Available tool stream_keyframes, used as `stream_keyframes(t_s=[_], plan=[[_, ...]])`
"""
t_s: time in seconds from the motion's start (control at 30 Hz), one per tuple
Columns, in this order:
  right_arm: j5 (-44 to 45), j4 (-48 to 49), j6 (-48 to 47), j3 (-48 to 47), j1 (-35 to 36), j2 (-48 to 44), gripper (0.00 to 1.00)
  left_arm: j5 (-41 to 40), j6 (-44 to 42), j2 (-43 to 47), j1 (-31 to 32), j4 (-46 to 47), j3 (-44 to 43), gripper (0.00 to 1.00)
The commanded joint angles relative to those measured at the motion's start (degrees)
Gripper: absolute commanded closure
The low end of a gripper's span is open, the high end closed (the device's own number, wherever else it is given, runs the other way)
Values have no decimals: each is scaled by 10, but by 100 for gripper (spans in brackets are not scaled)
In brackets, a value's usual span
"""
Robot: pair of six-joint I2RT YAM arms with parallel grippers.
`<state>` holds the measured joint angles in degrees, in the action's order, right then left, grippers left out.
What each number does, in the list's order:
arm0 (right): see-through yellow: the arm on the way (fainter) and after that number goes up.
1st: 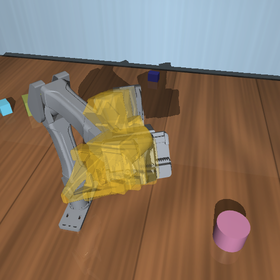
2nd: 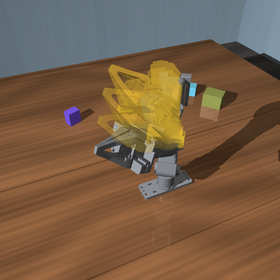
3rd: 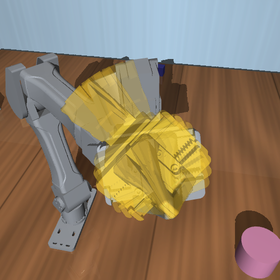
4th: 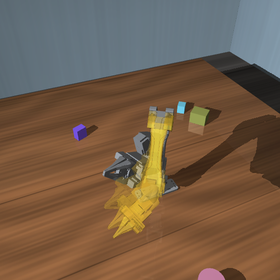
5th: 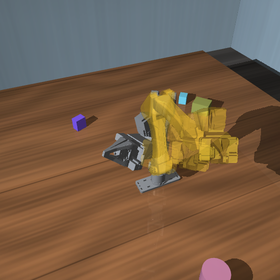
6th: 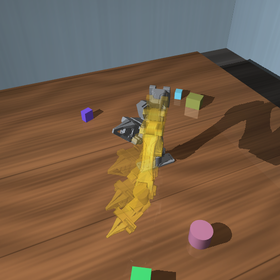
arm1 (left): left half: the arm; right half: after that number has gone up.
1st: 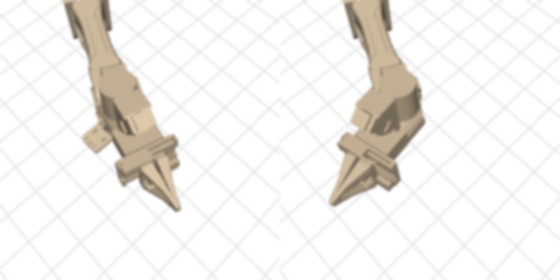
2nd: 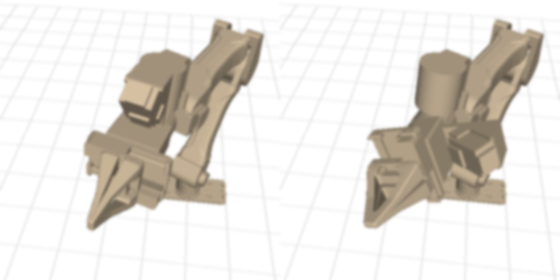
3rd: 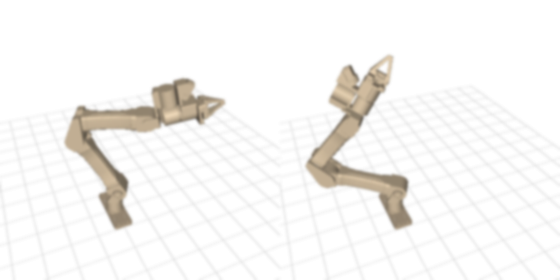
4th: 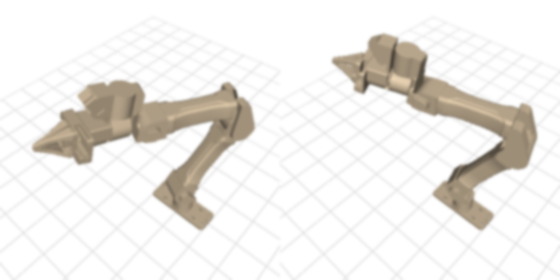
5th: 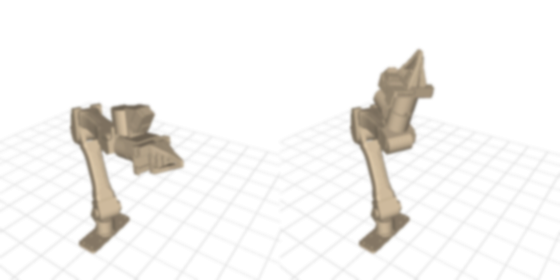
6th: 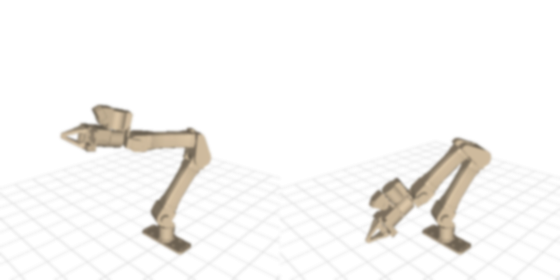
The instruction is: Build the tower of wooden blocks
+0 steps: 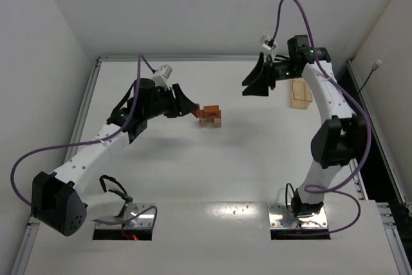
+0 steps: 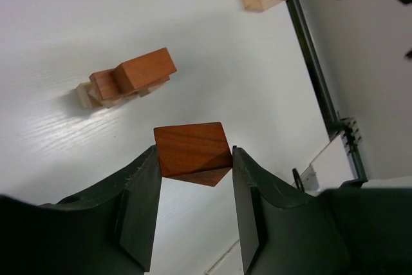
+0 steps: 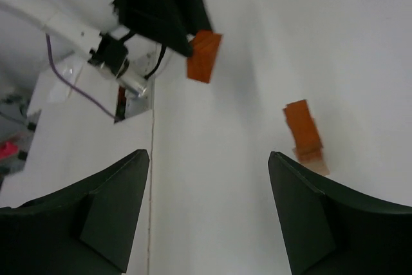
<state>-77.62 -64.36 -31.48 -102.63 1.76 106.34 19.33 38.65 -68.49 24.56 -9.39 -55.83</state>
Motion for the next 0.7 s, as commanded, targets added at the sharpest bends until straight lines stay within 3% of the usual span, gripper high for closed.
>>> stream_keyframes(t_s=[0.0,0.13,0.2,0.27,0.5,0.67], plan=[[48,4,-89,25,83,-101,29,29,47,0,-14,62,-25,100],[170,205,18,148,172,-223,29,53,84,-16,-27,83,-59,100],[208,189,18,134,191,-213,33,59,107,-22,-33,89,-67,100],[254,253,73,166,205,-213,33,67,128,-27,-33,97,-73,100],[332,312,161,146,228,-193,33,78,147,-21,-33,103,-79,100],[293,340,206,120,221,-165,32,73,136,-4,-26,97,-84,100]])
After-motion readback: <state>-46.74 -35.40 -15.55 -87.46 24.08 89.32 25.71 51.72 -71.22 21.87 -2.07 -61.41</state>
